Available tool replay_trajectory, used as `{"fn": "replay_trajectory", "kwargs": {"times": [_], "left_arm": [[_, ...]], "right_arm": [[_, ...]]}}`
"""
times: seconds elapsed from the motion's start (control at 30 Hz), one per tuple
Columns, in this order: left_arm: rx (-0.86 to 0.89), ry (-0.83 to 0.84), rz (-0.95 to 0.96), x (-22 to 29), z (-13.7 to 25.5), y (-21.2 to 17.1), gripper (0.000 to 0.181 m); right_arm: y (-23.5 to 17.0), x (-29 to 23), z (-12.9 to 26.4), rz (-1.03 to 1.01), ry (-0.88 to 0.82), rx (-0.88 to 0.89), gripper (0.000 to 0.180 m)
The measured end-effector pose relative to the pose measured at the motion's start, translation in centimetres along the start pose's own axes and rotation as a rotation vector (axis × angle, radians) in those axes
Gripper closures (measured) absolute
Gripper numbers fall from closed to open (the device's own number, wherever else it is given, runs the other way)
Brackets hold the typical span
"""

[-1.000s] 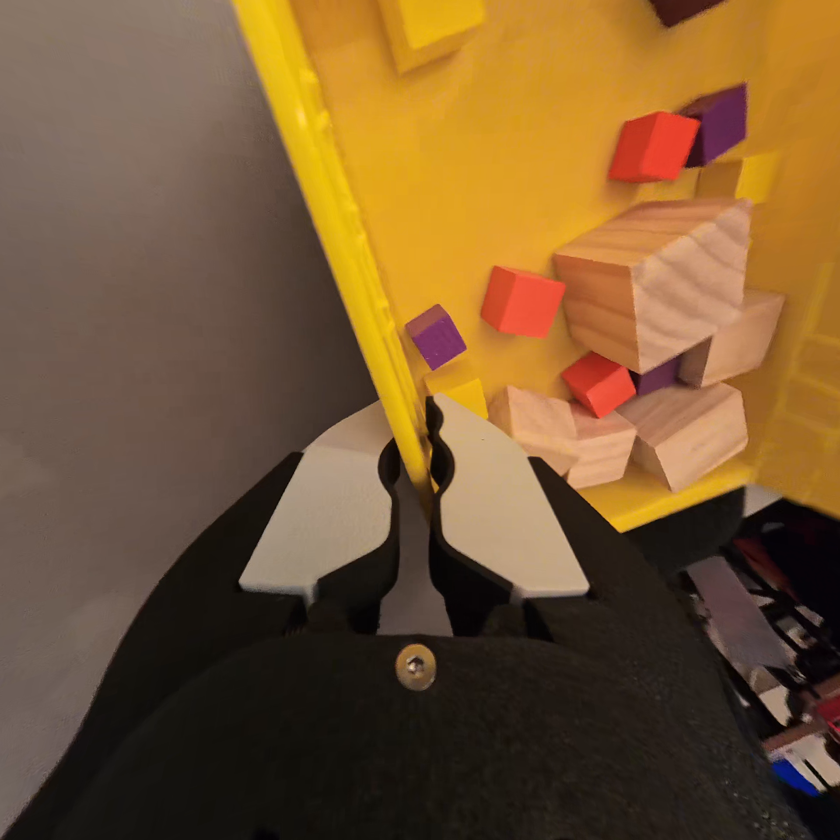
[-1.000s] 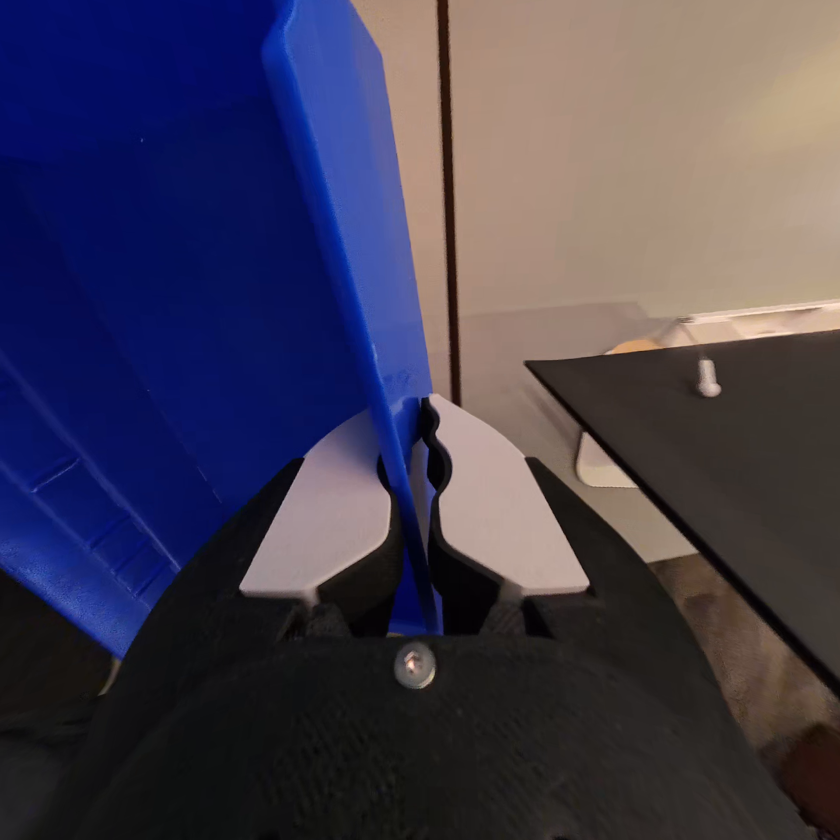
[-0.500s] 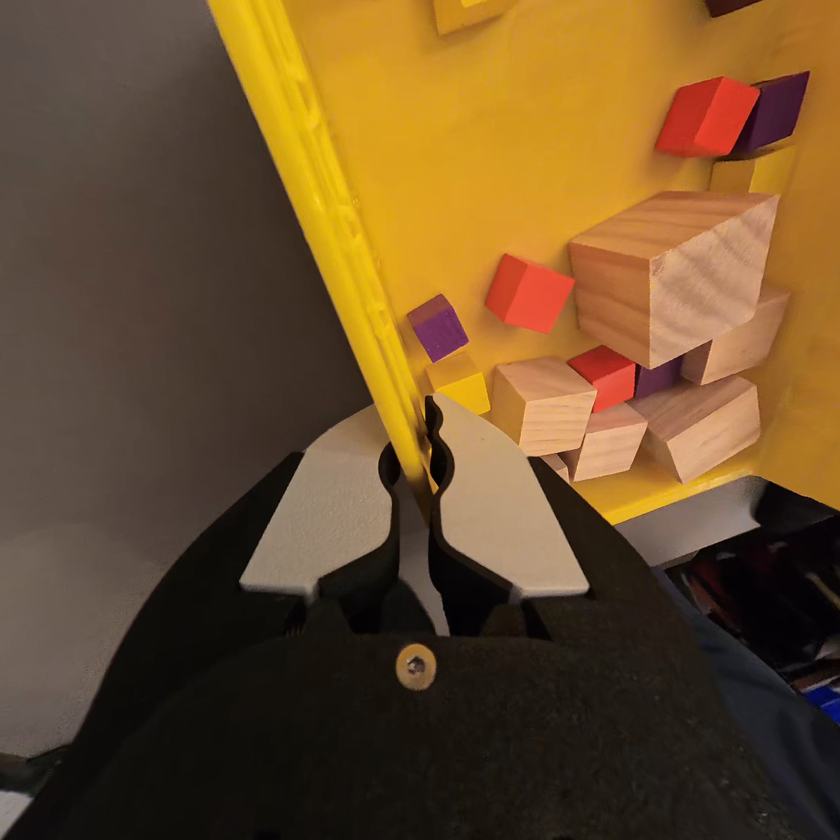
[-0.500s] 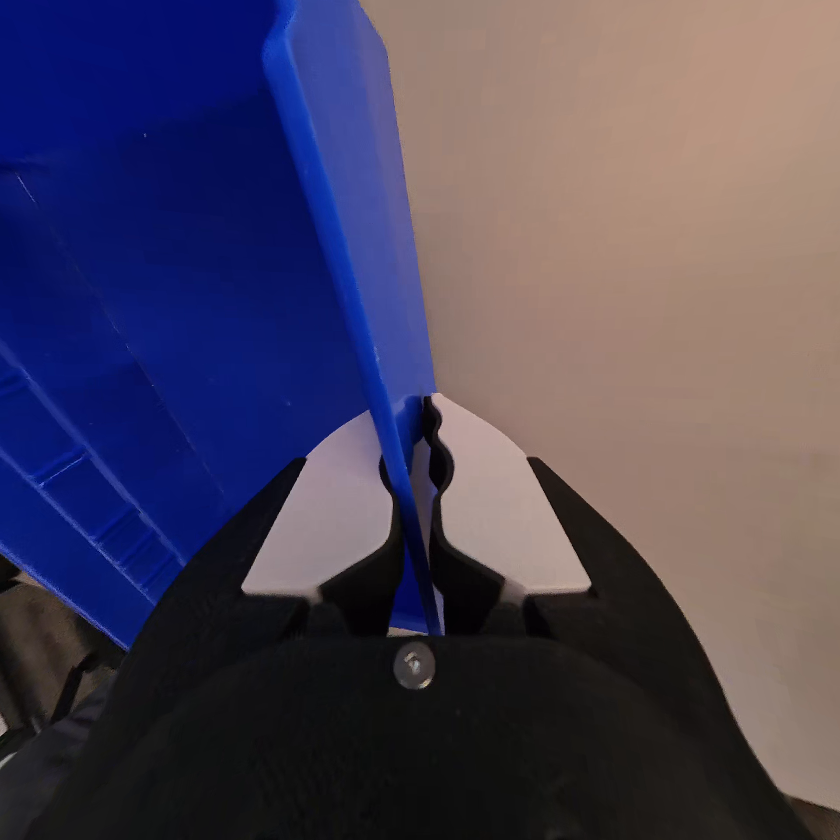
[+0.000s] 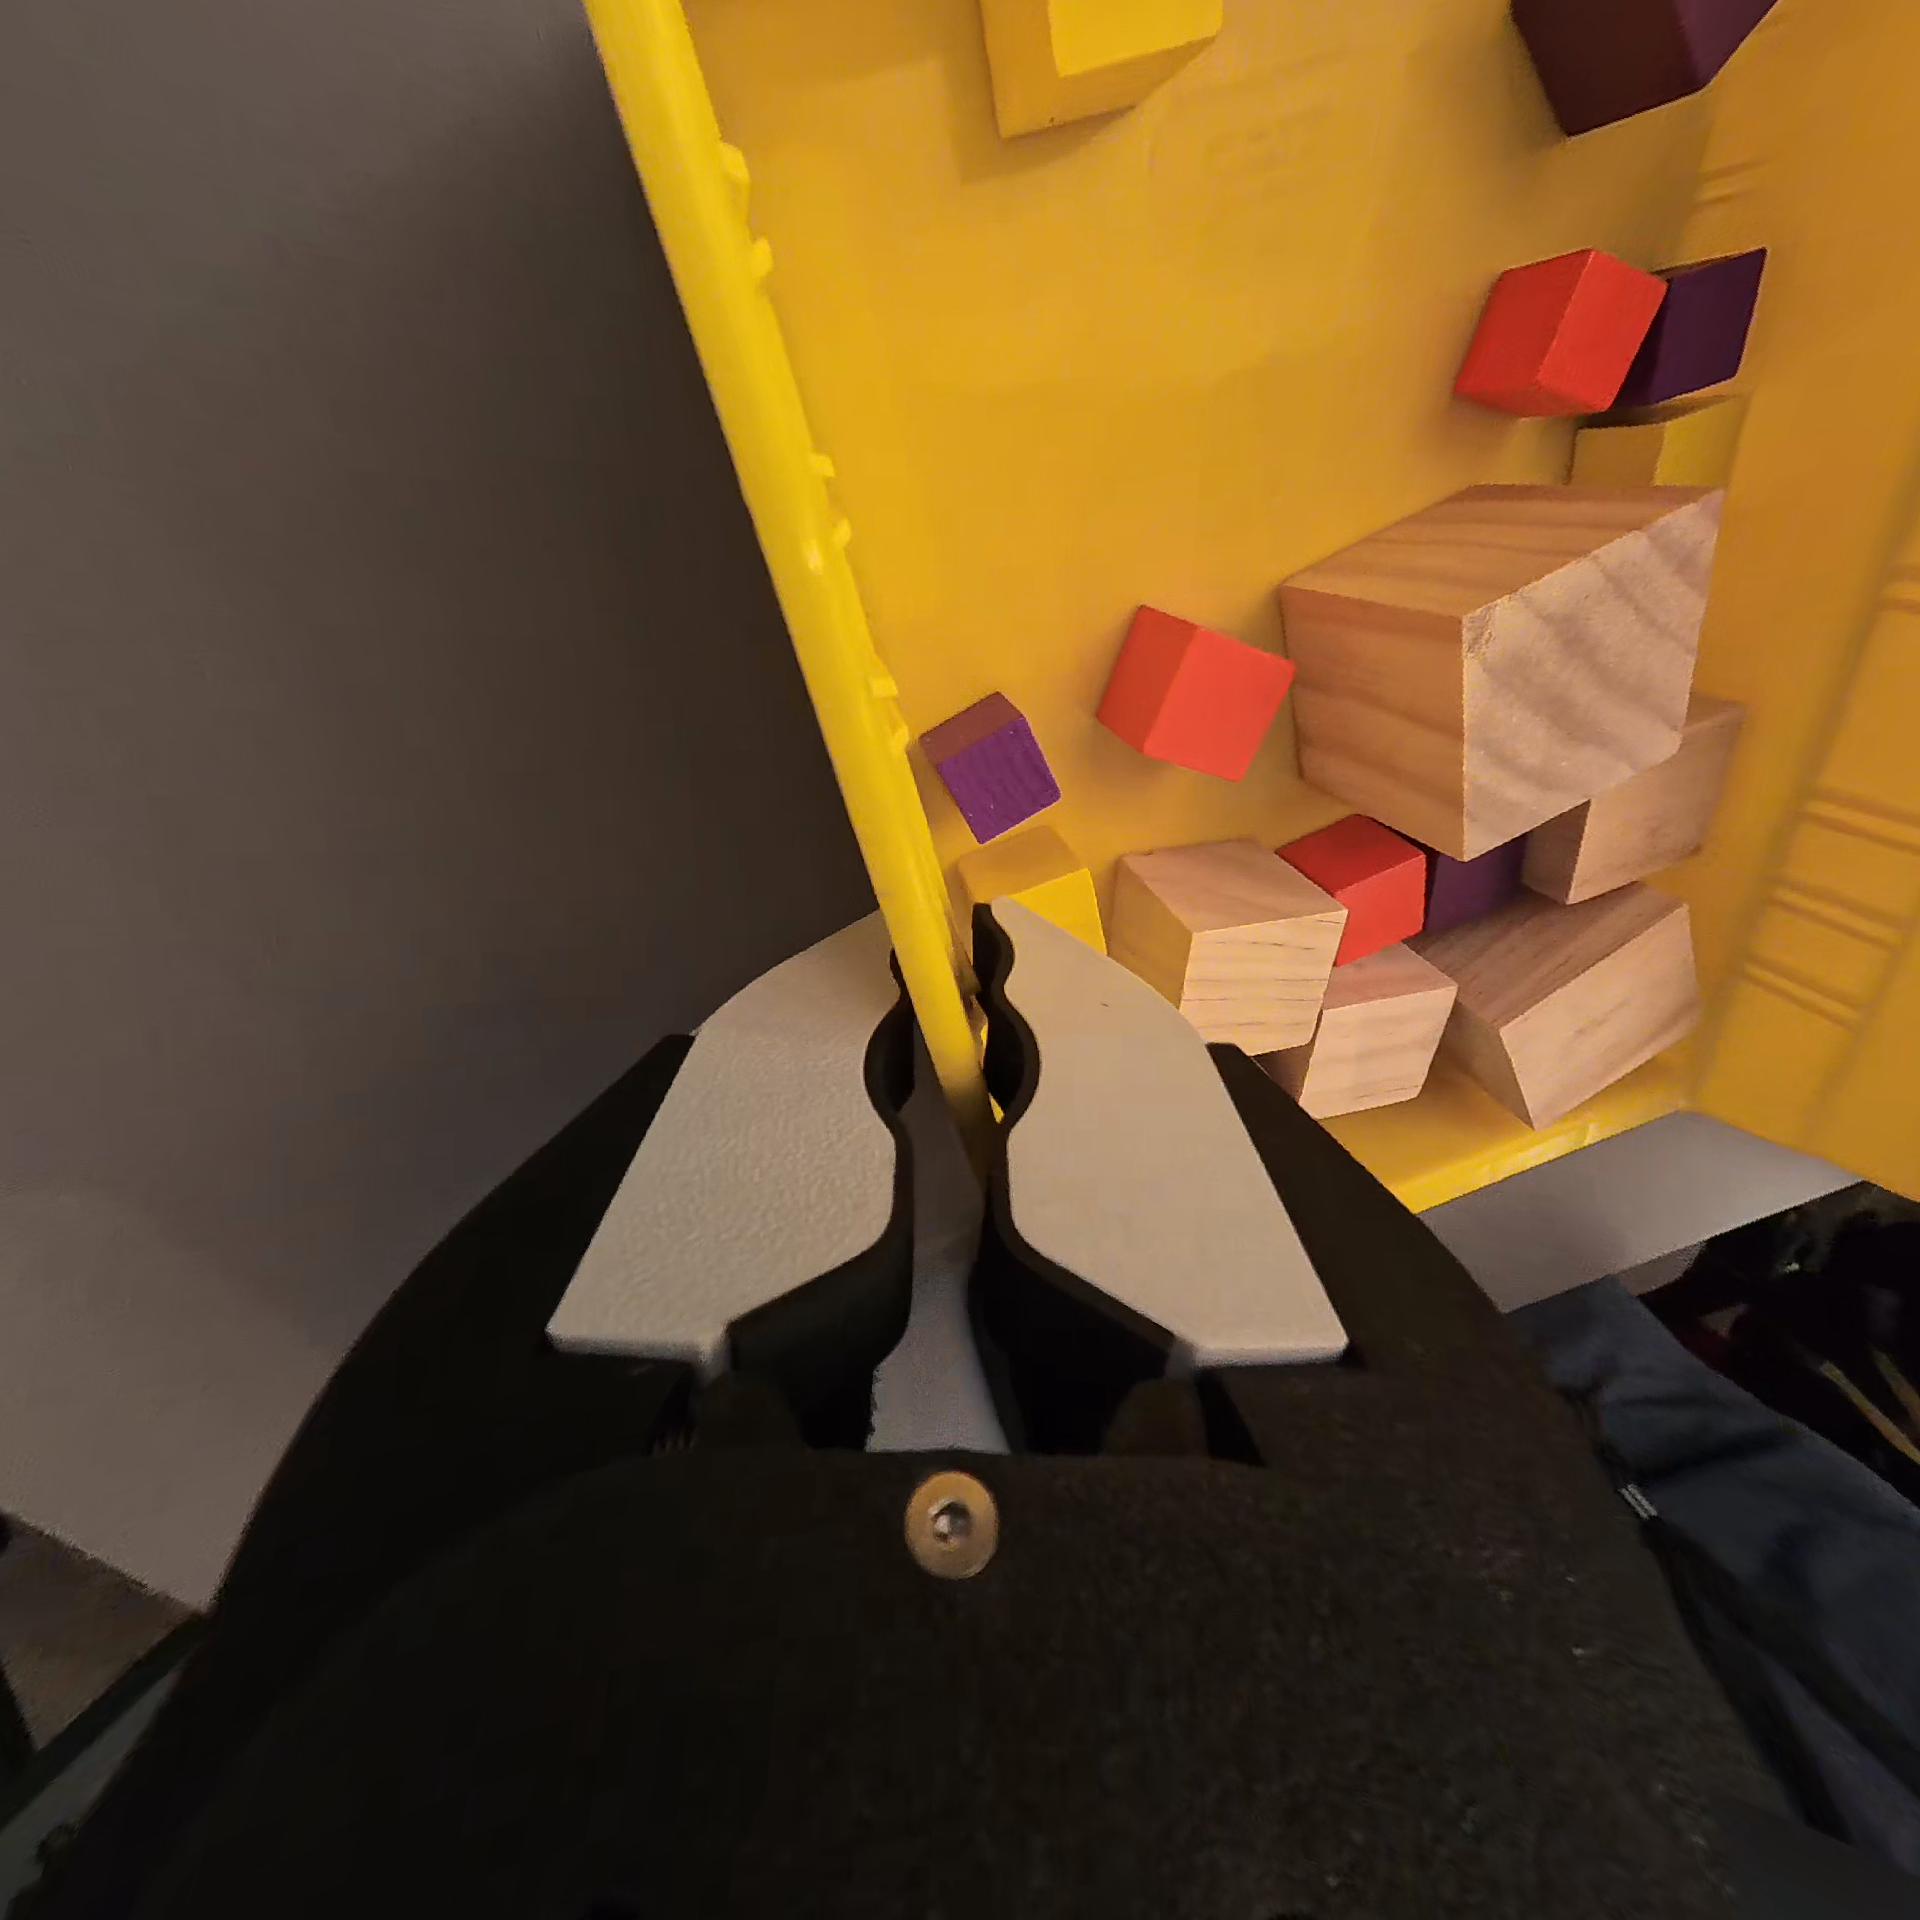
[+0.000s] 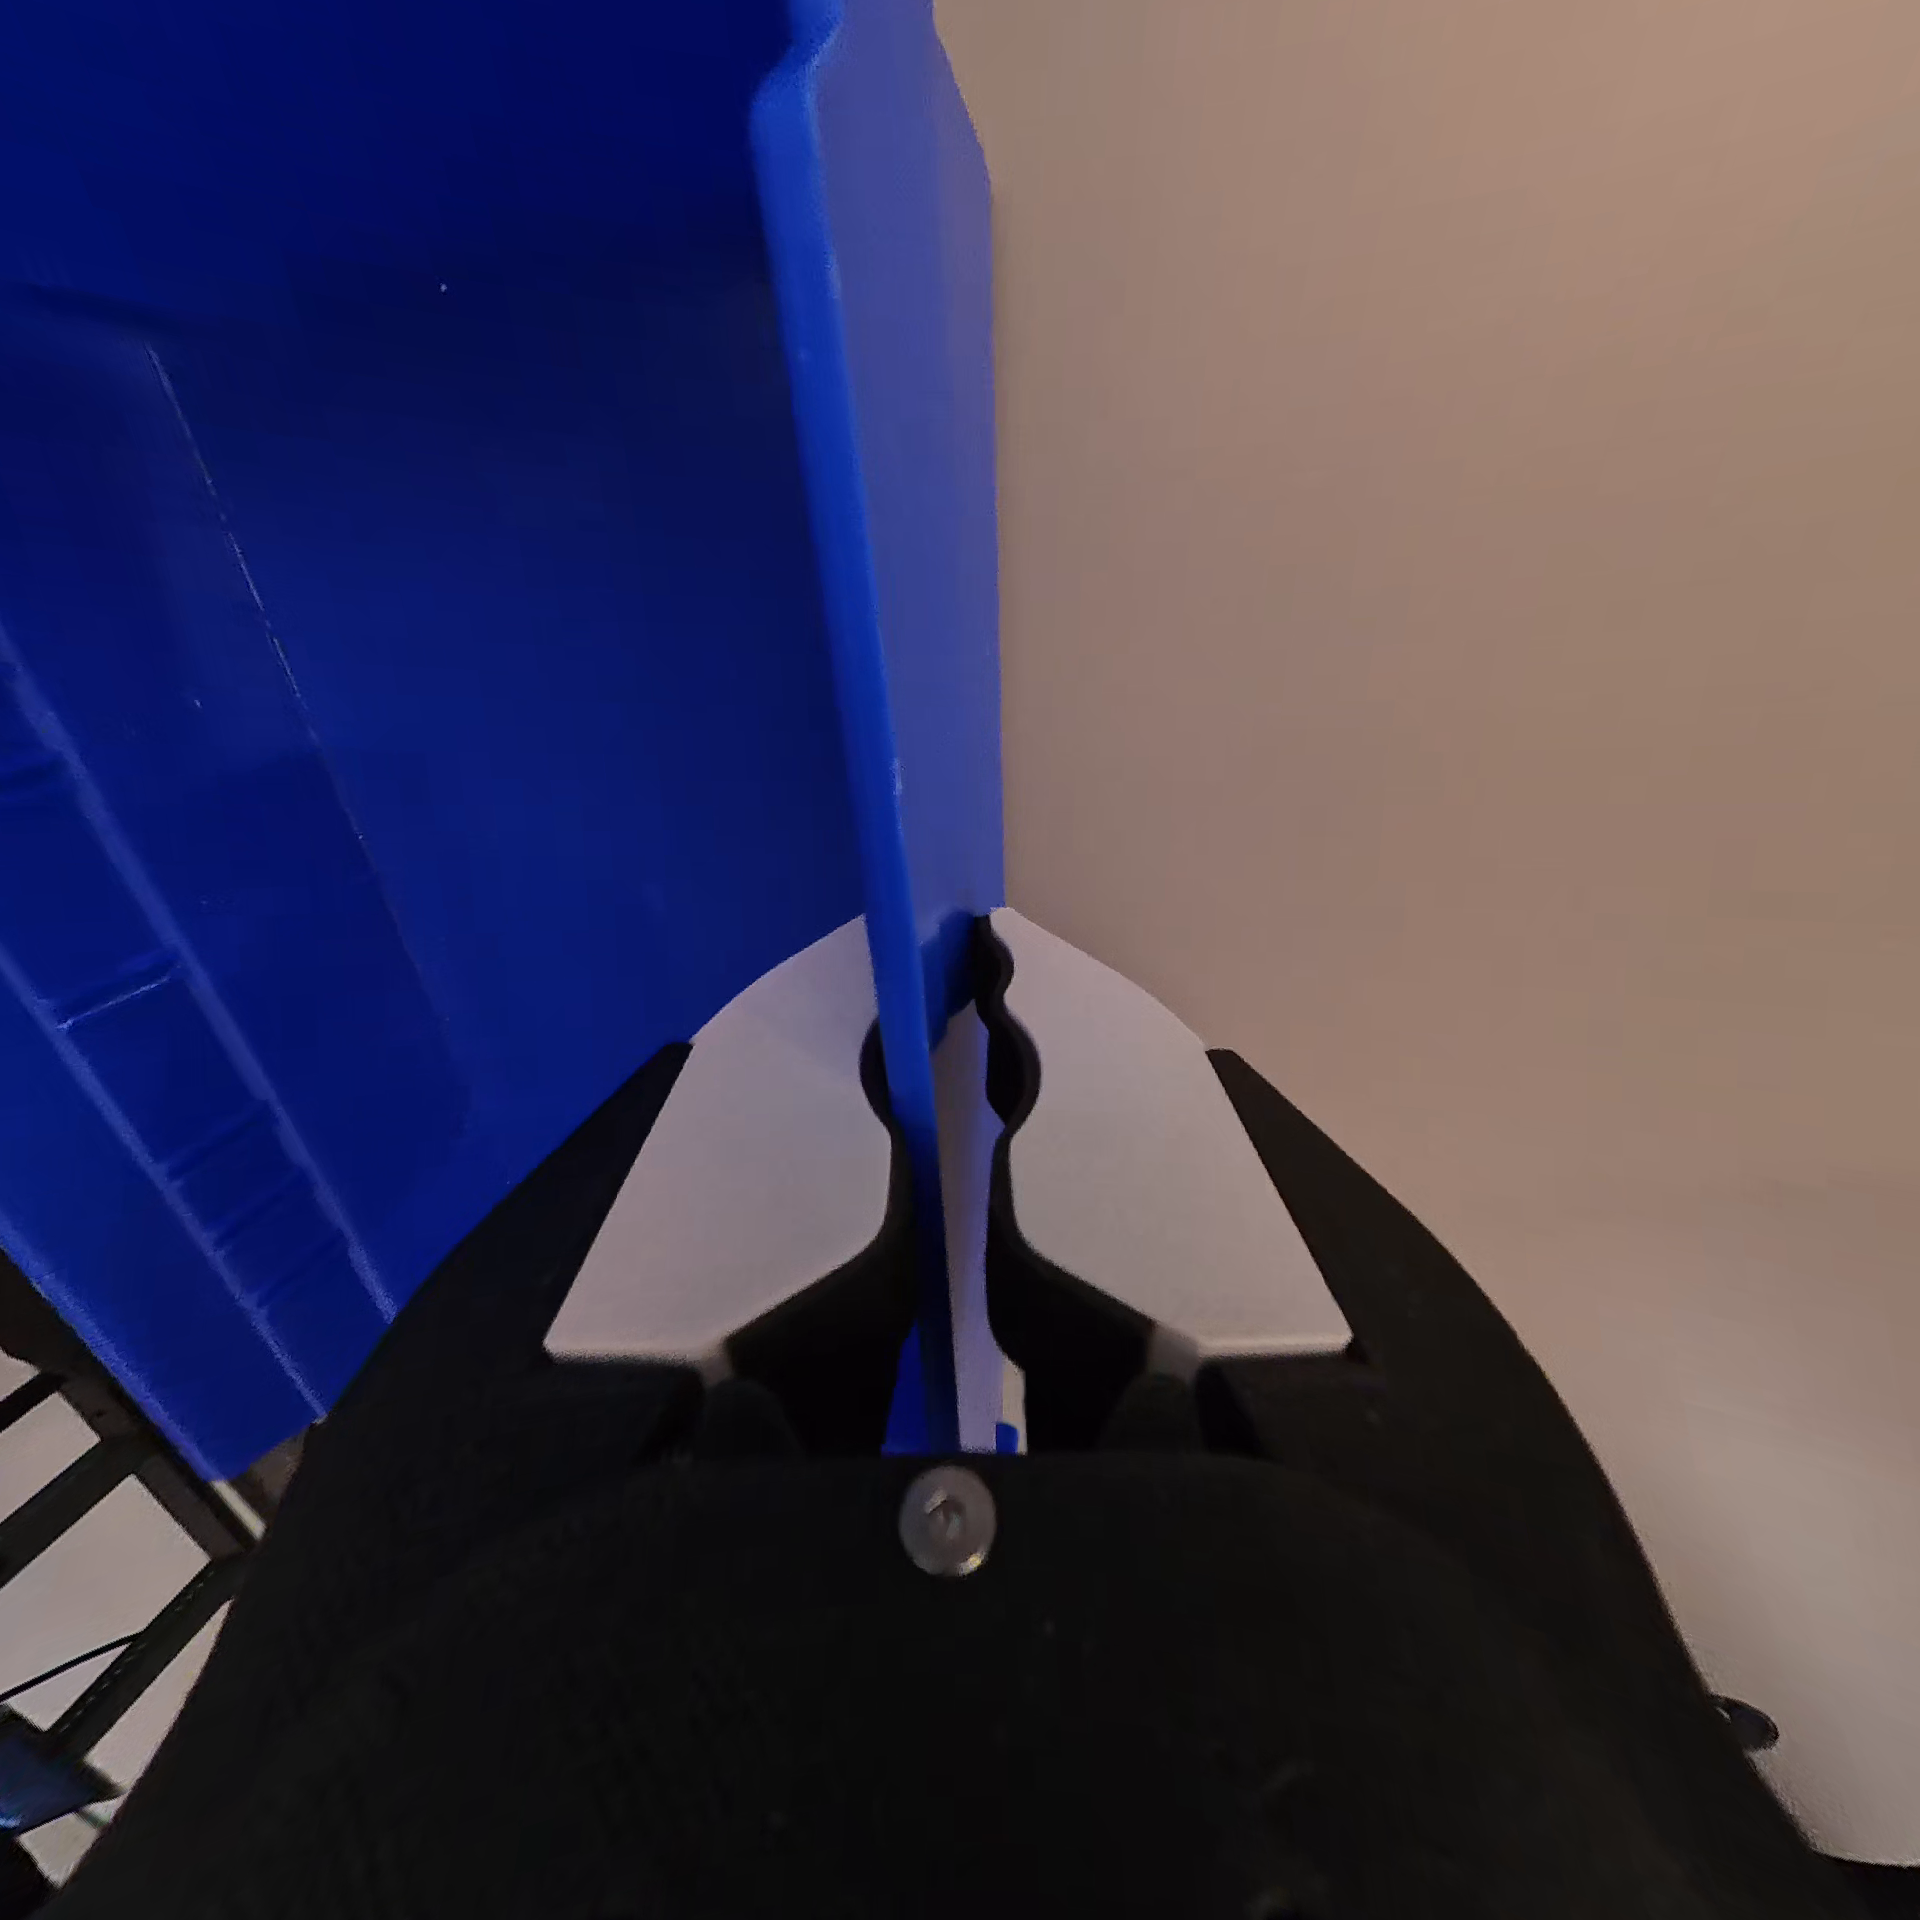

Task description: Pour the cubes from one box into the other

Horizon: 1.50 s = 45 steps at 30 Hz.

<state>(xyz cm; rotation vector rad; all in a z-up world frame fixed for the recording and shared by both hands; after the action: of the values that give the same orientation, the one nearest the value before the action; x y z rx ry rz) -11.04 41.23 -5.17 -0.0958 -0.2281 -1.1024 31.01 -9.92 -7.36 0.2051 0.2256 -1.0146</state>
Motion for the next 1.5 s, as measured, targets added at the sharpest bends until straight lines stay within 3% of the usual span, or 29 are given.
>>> {"fn": "replay_trajectory", "kwargs": {"times": [0.1, 0.13, 0.27, 0.37, 0.47, 0.53, 0.6, 0.7, 0.8, 0.93, 1.03, 1.2, 1.3, 1.5], "left_arm": [[0.011, -0.003, -0.017, -0.6, 0.1, -0.2, 0.173], [0.015, -0.01, -0.018, -0.7, 0.2, -0.3, 0.173], [0.023, -0.035, -0.019, -0.7, 0.1, -0.3, 0.171], [0.016, -0.037, -0.021, -0.7, 0.1, -0.3, 0.171], [0.017, -0.035, -0.019, -0.7, 0.1, -0.2, 0.171], [0.021, -0.035, -0.016, -0.7, 0.1, -0.3, 0.171], [0.024, -0.038, -0.009, -0.7, 0.1, -0.3, 0.171], [0.023, -0.034, -0.003, -0.7, 0.1, -0.3, 0.171], [0.012, -0.008, -0.01, -0.7, 0.1, -0.3, 0.172], [-0.001, 0.029, -0.023, -0.6, 0.0, -0.2, 0.173], [0.008, 0.026, -0.021, -0.6, 0.0, -0.3, 0.173], [0.032, -0.002, -0.001, -0.7, -0.1, -0.3, 0.172], [0.046, 0.0, -0.003, -0.8, -0.8, -0.5, 0.171], [0.025, 0.076, 0.006, -0.6, -0.9, -0.7, 0.174]], "right_arm": [[0.6, -0.1, 0.7, -0.013, 0.003, 0.082, 0.167], [1.2, -0.2, 1.8, -0.04, 0.013, 0.159, 0.157], [3.1, -3.4, 9.2, 0.002, -0.029, 0.557, 0.148], [2.4, -13.0, 14.4, 0.209, 0.021, 0.865, 0.137], [-0.4, -26.4, 15.0, 0.463, 0.327, 1.007, 0.125], [-2.1, -33.5, 11.7, 0.564, 0.433, 0.913, 0.124], [-2.9, -38.0, 6.1, 0.607, 0.356, 0.705, 0.123], [-3.9, -41.5, -1.3, 0.606, 0.21, 0.451, 0.114], [-4.6, -42.9, -4.9, 0.574, 0.113, 0.31, 0.111], [-5.7, -43.8, -8.0, 0.497, 0.049, 0.121, 0.112], [-6.1, -43.9, -9.9, 0.459, -0.014, 0.05, 0.127], [-6.4, -43.8, -12.1, 0.425, -0.059, -0.022, 0.143], [-6.9, -43.9, -13.3, 0.437, -0.054, -0.083, 0.168], [-6.7, -43.9, -13.4, 0.431, -0.07, -0.069, 0.174]]}}
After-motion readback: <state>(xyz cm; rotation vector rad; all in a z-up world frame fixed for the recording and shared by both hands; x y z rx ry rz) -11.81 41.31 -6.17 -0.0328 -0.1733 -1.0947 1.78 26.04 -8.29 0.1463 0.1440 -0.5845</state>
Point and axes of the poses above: each gripper's, where its closed fingertips meet, z back along the fingers, y out of its top, x = y × z across the jaws, the point moved 5 cm from there along z, back along the fingers, and after that the axes turned 1 degree about -z, right-handed, at the moved point
